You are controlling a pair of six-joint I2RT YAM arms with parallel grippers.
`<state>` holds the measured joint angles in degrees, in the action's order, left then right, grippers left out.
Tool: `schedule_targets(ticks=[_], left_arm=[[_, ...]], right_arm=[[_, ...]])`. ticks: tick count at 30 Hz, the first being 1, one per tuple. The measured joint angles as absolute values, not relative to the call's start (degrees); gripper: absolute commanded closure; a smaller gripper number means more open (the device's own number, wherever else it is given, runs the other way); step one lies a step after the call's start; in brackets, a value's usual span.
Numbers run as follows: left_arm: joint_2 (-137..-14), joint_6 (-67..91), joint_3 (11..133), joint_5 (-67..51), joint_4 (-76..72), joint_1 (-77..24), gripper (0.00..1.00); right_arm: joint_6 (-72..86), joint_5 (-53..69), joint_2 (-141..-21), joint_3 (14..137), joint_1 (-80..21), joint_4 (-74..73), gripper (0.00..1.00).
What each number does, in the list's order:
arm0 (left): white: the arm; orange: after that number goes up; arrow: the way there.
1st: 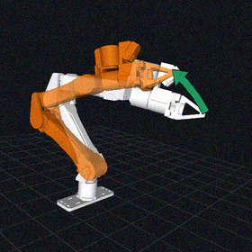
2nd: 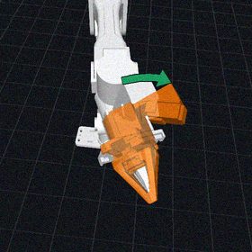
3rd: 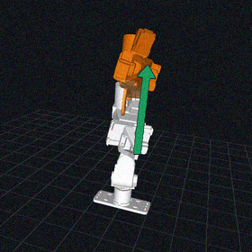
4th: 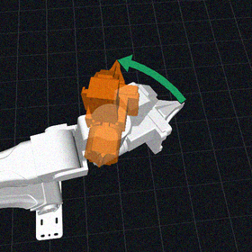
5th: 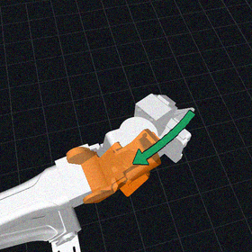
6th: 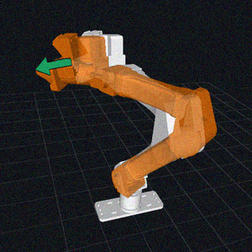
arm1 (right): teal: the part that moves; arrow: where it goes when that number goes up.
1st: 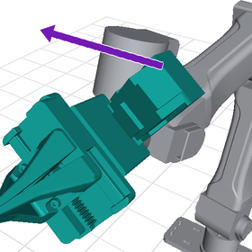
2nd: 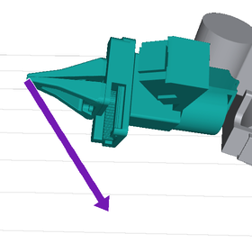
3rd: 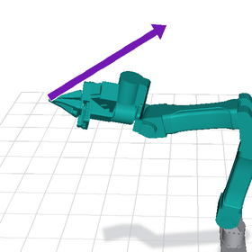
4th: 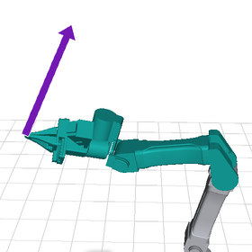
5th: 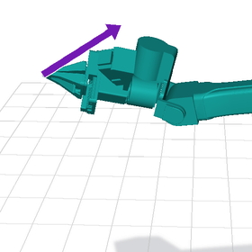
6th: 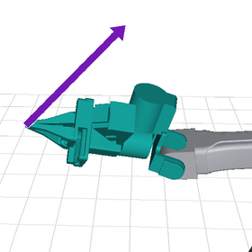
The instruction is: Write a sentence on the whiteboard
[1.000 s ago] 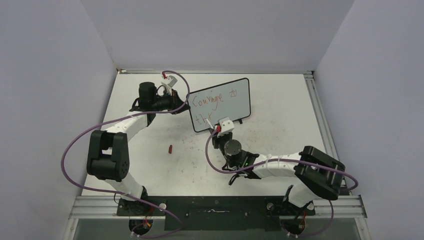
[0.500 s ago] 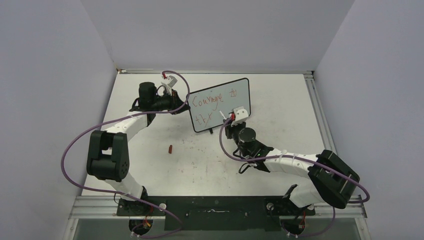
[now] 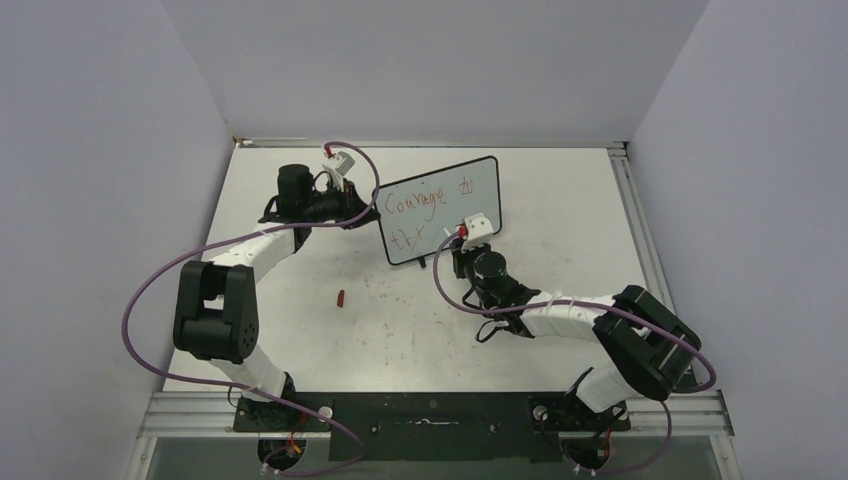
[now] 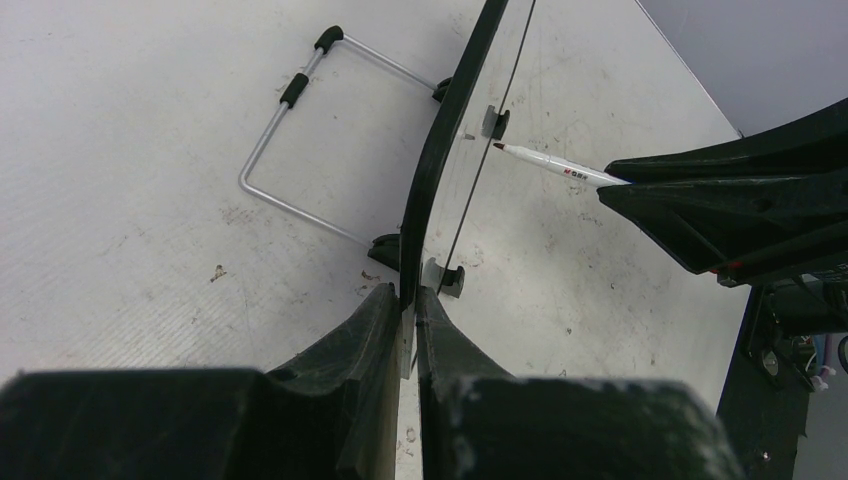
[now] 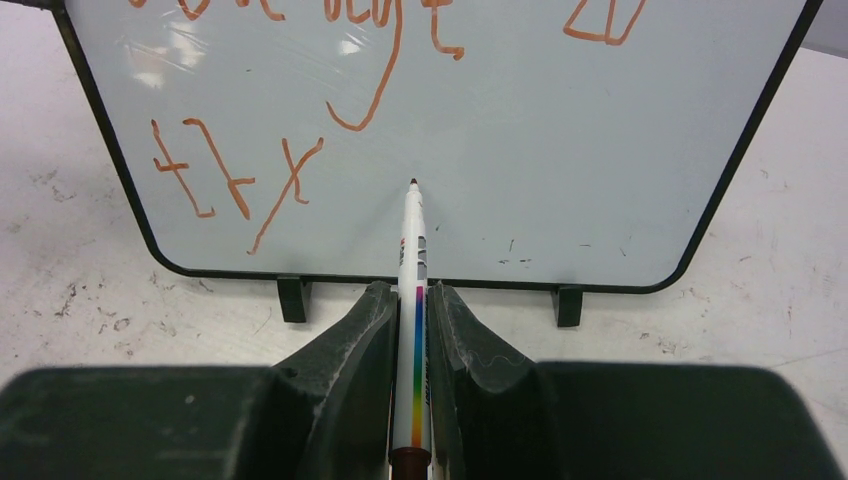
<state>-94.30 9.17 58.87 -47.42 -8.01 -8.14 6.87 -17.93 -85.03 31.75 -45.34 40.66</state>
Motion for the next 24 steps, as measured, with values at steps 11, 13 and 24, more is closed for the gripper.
schedule_targets(ticks=[11,13,24], left_arm=[[-94.30,8.75,58.87,-47.40,-7.94,-8.14,1.00],[-94.30,8.71,58.89,-47.37,-7.94,-8.14,1.00],[-94.30,8.51,58.92,-47.35,-7.94,-8.14,1.00]], right_arm=[[6.66,-17.91,-88.05,31.79,-44.23,43.27,0.95],[6.57,-17.87,-88.66,31.83,-44.27,43.35,0.95],[6.15,-17.41,-88.84,31.92,-44.23,43.72,0.95]])
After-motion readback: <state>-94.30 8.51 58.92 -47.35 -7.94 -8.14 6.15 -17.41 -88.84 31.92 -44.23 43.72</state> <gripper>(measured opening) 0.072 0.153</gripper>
